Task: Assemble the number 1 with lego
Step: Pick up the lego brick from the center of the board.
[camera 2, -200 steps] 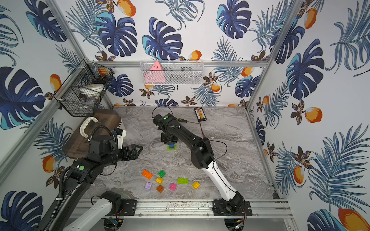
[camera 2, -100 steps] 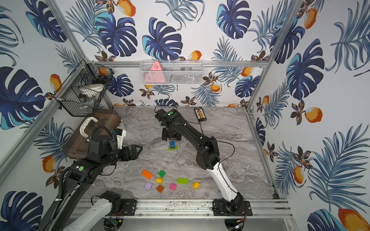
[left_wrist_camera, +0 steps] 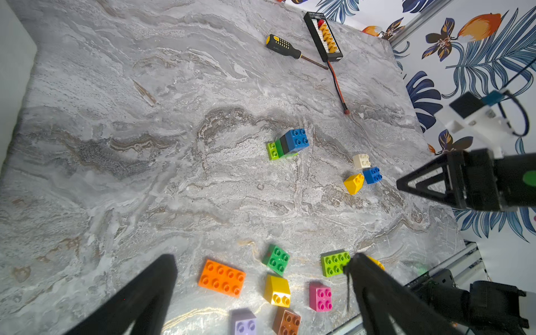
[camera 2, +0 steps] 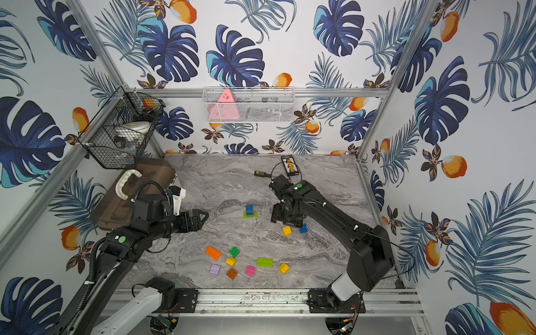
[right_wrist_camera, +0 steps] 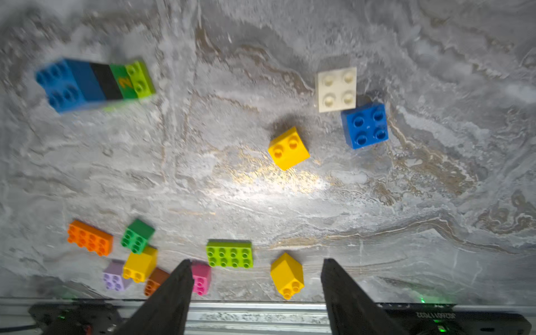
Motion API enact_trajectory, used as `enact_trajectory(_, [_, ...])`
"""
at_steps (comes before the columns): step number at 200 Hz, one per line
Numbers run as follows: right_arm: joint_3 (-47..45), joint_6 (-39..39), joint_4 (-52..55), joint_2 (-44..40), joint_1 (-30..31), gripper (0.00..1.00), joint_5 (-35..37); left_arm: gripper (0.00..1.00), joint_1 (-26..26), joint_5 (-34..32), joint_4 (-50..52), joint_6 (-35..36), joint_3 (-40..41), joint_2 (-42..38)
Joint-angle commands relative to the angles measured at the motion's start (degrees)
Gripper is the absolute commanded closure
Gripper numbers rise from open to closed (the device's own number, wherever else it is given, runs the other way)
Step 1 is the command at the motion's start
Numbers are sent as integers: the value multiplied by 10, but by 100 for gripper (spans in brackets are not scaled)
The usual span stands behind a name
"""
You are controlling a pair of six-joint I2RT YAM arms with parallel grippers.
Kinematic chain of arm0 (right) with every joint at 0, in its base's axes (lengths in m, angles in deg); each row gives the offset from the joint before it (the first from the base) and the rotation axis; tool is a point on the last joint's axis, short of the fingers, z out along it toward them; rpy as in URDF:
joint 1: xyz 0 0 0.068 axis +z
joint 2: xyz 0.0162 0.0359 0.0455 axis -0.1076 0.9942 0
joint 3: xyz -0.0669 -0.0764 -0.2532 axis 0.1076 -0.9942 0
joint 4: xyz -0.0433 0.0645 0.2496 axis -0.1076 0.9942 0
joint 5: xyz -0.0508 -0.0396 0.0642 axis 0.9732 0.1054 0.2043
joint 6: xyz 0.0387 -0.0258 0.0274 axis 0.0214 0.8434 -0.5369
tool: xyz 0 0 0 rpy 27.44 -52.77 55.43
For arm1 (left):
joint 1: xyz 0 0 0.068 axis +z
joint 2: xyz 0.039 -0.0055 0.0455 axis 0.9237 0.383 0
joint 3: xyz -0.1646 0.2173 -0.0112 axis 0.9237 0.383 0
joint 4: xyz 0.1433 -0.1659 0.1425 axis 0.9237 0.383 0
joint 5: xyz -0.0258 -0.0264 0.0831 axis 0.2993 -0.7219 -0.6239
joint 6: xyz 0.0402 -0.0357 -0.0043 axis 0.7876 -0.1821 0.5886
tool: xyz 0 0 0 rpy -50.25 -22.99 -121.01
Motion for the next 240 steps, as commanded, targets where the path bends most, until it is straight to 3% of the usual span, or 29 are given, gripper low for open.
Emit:
enact_trajectory(1, [-70,53,-6,-58,38,28,-48,1,0,9,-8,3,-3,5])
enact_trajectory(18, [-135,41,-11,-113,58,28,-47,1,0,8,-8,2,-2,4])
enact_trajectory(38, [-168,-55,36,-158,58,28,-5,1,0,3,-6,1,-1,1])
enact_trajectory(59, [-225,-160,28,-226,61,21,-16,1,0,1,-6,1,-2,2])
enact_trajectory(93, [-291,-276,-22,-312,62,25,-33,1,0,2,-5,1,-2,3])
enact_trajectory(137, [-289,-330,-42,-261,91,44,-49,1,-5,1,-6,1,0,-11])
enact_trajectory(240, [-269,-441,-127,-107,199,46,-18,1,-16,-3,-7,0,1,-31])
